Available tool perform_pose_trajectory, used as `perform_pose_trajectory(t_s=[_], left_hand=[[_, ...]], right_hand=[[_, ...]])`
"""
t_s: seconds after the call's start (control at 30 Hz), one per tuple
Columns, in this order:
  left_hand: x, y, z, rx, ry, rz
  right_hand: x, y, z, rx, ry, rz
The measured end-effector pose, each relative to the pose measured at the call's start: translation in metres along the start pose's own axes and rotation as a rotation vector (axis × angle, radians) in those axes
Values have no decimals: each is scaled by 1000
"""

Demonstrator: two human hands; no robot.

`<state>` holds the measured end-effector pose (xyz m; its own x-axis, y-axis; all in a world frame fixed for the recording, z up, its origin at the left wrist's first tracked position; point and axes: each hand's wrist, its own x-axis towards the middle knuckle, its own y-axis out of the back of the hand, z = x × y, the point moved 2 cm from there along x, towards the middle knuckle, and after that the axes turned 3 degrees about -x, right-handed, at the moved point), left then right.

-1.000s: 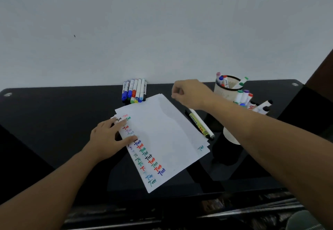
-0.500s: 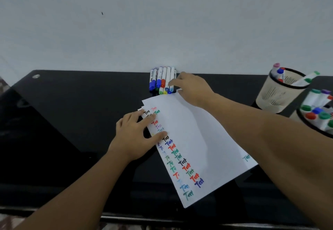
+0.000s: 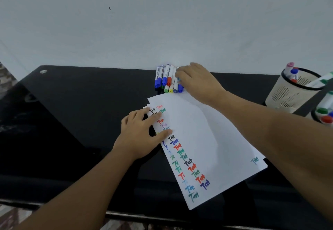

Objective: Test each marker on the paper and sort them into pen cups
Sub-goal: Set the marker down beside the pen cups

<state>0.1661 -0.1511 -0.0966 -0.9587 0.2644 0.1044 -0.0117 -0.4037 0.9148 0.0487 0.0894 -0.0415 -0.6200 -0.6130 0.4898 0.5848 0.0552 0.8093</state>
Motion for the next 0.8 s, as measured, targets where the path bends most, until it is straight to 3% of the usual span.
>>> perform_pose_trajectory(t_s=[0.2,0.33,0.53,0.8], left_hand=[[0,1,1,-21,3,7],[-4,2,-3,-67,0,68],[-5,4,1,-141,-12,162],[-6,5,6,-162,-54,204]], right_hand=[[-5,45,-26,176,-3,98],[-22,60,-60,351,-129,-93],[-54,53,-79,535,-323,-521],[-61,63,-76,402,-319,-595]])
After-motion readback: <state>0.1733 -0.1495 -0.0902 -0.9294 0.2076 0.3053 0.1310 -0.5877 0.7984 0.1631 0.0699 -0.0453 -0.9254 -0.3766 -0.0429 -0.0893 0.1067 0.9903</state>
